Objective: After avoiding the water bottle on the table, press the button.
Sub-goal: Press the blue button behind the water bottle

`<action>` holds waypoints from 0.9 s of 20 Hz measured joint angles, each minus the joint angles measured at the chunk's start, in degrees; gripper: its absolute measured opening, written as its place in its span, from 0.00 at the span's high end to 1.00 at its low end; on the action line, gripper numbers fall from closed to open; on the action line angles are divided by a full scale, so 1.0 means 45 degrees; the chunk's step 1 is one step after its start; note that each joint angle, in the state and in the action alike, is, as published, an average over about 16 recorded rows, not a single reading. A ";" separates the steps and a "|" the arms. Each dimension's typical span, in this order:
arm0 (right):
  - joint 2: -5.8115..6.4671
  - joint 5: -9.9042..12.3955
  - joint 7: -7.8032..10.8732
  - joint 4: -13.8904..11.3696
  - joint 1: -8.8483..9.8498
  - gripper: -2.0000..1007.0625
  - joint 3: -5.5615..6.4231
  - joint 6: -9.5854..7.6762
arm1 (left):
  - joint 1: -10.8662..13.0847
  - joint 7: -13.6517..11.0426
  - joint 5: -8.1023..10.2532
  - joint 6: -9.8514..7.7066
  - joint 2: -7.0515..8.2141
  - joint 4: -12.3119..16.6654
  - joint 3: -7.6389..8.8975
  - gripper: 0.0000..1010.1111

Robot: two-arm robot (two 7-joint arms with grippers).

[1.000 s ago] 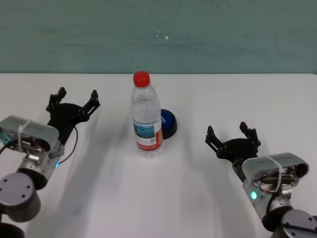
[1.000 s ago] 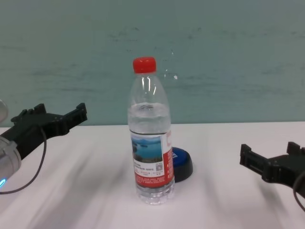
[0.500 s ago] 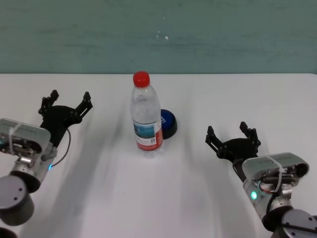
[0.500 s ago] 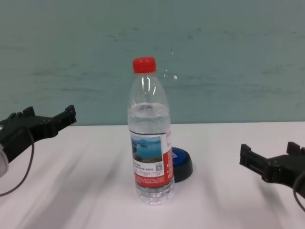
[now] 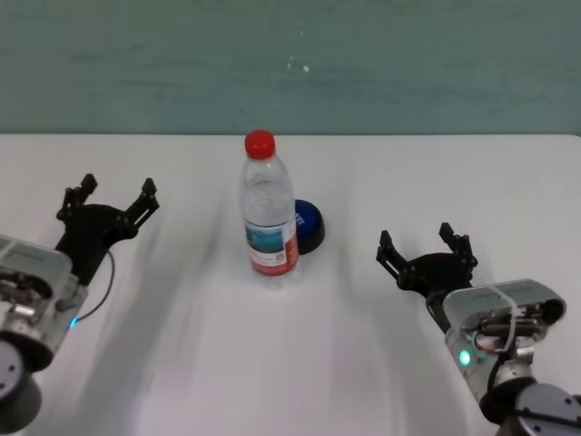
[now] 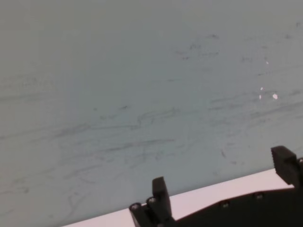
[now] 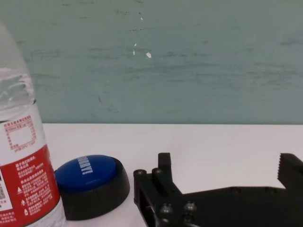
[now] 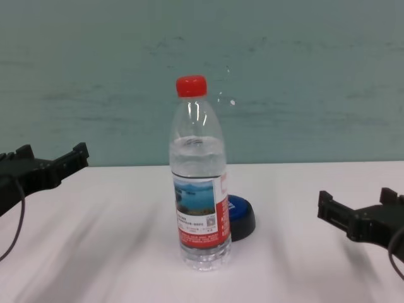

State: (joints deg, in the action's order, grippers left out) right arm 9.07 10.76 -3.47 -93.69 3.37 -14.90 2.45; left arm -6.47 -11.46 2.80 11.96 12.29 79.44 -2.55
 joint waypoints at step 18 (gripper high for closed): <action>0.0000 0.0000 0.0000 0.0000 0.0000 0.00 0.0000 0.0000 | 0.1380 -0.0316 0.0723 -0.0123 0.0432 0.1479 0.0480 0.00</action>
State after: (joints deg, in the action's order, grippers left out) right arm 9.07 10.77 -3.47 -93.69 3.37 -14.90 2.45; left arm -0.26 -12.88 6.05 11.40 14.24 86.10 -0.39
